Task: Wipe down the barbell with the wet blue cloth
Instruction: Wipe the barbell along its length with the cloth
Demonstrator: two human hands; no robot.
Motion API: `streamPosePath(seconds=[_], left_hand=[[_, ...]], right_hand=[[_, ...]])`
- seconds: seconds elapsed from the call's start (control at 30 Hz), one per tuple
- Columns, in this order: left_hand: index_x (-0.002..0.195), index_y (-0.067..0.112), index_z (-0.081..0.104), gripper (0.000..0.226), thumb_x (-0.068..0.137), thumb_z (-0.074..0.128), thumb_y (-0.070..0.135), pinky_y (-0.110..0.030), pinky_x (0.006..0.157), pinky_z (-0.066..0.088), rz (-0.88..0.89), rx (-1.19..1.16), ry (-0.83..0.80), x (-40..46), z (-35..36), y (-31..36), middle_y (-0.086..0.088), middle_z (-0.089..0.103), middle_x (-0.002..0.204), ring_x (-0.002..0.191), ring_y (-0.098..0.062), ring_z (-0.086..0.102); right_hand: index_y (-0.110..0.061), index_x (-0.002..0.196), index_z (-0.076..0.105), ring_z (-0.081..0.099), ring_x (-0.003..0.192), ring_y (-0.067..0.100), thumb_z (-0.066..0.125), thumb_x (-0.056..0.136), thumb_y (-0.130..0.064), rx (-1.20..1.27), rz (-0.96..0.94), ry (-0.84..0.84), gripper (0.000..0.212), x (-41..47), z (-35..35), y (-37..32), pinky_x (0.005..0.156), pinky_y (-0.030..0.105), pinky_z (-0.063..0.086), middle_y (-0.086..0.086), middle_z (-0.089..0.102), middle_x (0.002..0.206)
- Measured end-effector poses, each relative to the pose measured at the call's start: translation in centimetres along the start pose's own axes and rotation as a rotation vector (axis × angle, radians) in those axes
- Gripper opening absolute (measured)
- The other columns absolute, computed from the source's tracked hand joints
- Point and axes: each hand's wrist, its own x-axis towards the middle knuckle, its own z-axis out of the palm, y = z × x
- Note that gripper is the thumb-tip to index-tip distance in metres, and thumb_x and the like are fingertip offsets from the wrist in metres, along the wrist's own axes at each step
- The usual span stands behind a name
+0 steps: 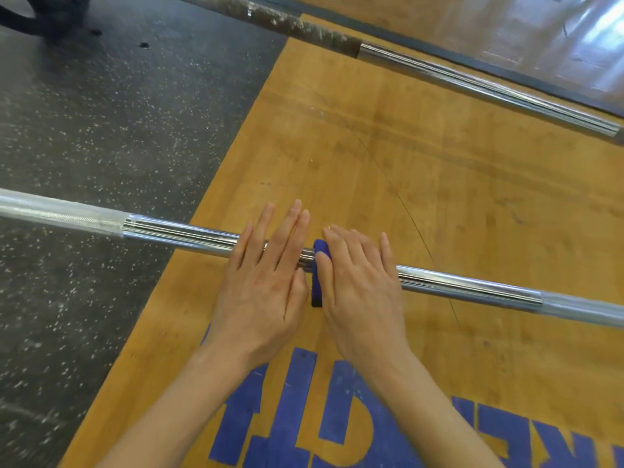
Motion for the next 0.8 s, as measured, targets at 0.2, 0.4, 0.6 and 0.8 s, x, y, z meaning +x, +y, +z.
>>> streamPosePath(seconds=[0.2,0.4,0.6,0.8], left_hand=[[0.160,0.011,0.027,0.061,0.100,0.029,0.025,-0.037,0.127,0.004,-0.005,-0.015,-0.004,-1.6,-0.2,0.4,0.000,0.021,0.169,0.157,-0.023,0.009],[0.161,0.011,0.020,0.063,0.100,0.030,0.023,-0.038,0.127,0.003,-0.004,-0.021,-0.034,-3.1,-0.6,0.9,0.000,0.015,0.170,0.158,-0.022,0.005],[0.162,0.010,0.019,0.065,0.098,0.032,0.021,-0.039,0.127,0.002,-0.015,-0.025,-0.055,-4.6,-0.9,1.3,0.000,0.013,0.170,0.158,-0.023,0.003],[0.161,0.010,0.019,0.066,0.098,0.033,0.021,-0.039,0.127,0.002,-0.008,-0.021,-0.062,-6.3,-1.2,1.7,-0.001,0.013,0.170,0.158,-0.024,0.004]], right_hand=[[-0.013,0.138,0.058,0.050,0.137,0.023,0.029,0.107,-0.032,0.043,-0.048,0.050,0.046,-2.2,0.0,-0.7,0.120,0.044,0.023,0.000,0.059,0.139],[-0.019,0.112,0.062,0.058,0.108,0.021,0.027,0.108,-0.033,-0.027,0.069,0.083,0.037,-4.0,-1.4,0.9,0.120,0.048,0.027,-0.006,0.063,0.106],[-0.017,0.115,0.063,0.059,0.105,0.019,0.025,0.110,-0.034,-0.021,-0.031,0.108,0.042,-4.9,-0.8,0.6,0.117,0.046,0.033,-0.006,0.064,0.107],[-0.014,0.112,0.065,0.061,0.106,0.022,0.038,0.106,-0.027,-0.027,-0.012,0.127,0.031,-5.7,-0.4,-1.3,0.119,0.049,0.029,-0.002,0.066,0.106]])
